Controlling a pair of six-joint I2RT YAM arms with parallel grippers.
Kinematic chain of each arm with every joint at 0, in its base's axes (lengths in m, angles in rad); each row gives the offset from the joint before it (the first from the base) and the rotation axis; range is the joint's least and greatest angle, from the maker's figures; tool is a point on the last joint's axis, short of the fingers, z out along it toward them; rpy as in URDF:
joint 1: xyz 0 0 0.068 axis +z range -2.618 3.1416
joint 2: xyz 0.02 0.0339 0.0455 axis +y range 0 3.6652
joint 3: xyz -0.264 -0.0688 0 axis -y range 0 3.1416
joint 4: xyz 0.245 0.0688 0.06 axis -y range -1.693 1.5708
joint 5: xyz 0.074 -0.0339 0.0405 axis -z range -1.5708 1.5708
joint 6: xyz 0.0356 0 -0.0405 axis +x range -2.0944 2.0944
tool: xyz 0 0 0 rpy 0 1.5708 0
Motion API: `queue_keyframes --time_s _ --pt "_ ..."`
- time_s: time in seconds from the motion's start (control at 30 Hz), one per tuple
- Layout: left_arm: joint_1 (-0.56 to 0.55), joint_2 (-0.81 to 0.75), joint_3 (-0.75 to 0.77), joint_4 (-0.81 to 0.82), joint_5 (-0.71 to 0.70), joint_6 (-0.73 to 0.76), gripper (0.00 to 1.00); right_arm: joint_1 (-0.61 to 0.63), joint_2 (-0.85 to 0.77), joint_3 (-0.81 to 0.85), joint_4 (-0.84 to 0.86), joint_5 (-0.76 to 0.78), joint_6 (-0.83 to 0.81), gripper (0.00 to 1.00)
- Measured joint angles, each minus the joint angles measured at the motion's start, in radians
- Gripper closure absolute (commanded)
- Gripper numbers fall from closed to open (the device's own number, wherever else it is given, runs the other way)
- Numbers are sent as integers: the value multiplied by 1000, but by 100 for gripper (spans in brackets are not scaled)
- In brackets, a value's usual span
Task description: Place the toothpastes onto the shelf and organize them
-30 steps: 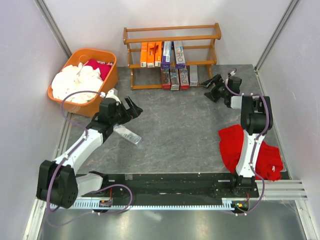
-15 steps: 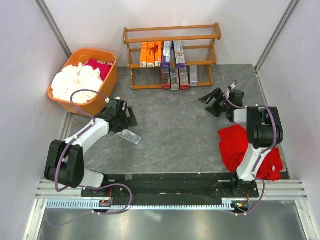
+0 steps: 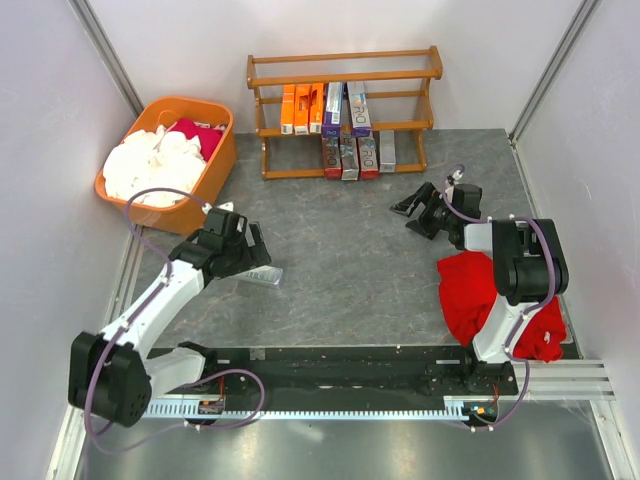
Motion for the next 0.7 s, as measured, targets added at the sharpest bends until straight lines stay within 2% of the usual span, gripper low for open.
queue_keyframes --time_s 0.13,0.43,0.7 --pt "-4 -52 7 -38 0 0 0 21 0 0 -1 0 -3 2" --pt "-21 83 -58 -36 2 -13 0 32 0 0 -1 -3 -3 2" --pt "-22 87 -86 45 -30 -37 0 37 0 0 -2 -11 -4 2"
